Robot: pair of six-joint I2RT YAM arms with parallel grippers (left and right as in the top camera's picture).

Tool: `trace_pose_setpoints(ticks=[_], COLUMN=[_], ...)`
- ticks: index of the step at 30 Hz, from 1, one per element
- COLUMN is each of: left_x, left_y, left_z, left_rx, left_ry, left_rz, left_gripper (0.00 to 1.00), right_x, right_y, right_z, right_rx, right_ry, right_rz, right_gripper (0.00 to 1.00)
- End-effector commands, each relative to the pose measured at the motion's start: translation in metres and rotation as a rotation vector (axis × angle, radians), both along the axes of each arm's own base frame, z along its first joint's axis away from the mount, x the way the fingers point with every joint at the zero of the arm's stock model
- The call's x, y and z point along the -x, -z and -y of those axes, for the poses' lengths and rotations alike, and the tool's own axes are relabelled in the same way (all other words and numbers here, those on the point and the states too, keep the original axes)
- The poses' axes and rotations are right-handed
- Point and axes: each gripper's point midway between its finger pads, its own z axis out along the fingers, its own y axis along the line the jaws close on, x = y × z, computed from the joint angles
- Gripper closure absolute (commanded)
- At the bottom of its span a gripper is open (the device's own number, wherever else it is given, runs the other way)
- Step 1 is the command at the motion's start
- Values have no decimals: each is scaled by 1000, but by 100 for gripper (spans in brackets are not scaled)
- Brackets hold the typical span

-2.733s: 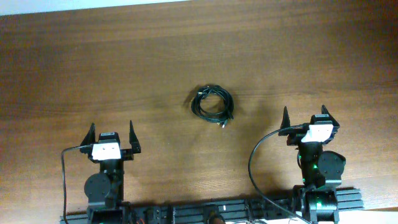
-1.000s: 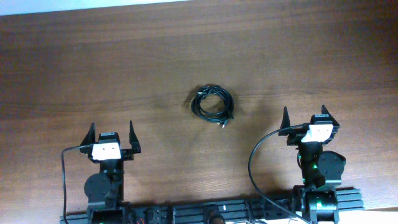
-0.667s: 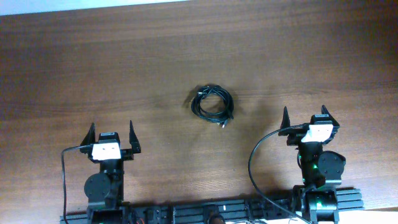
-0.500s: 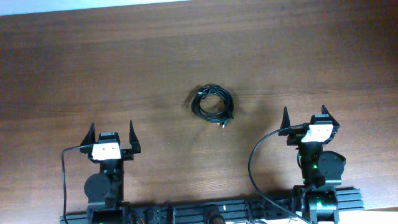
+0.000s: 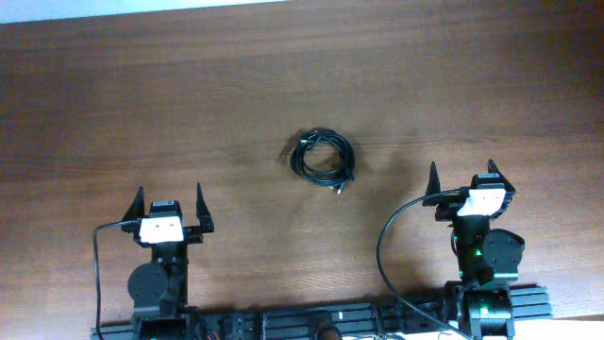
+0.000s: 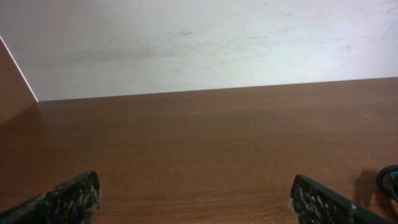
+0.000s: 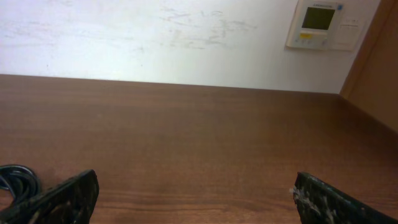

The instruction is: Untangle cables

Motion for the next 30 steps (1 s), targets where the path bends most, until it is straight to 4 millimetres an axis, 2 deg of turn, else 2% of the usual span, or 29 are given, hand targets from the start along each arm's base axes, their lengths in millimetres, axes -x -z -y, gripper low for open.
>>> trace_pose_setpoints(ticks=[1, 8, 15, 18, 19, 21, 24, 30], left_x=[0, 0, 0, 1, 3, 5, 10, 23], left_y=[7, 7, 6, 1, -3, -14, -42, -119], left_z=[3, 3, 5, 27, 36, 42, 42, 42], left_rx=[-15, -15, -14, -5, -2, 14, 38, 103], left_ry=[20, 20, 29, 154, 212, 246, 245, 250], left_rz=[-23, -21, -20, 2, 12, 33, 83, 189], left_gripper=[1, 1, 1, 1, 1, 1, 1, 1], right_x=[0, 0, 1, 0, -1, 0, 5, 27], right_y=[4, 4, -3, -7, -12, -24, -59, -140], right_z=[4, 4, 12, 5, -4, -9, -9, -12], right_rx=[-8, -8, -6, -8, -8, -5, -3, 21], right_ry=[19, 20, 69, 27, -25, -54, -54, -55], right_rz=[-13, -12, 16, 35, 52, 86, 168, 339], right_gripper=[1, 1, 1, 1, 1, 1, 1, 1])
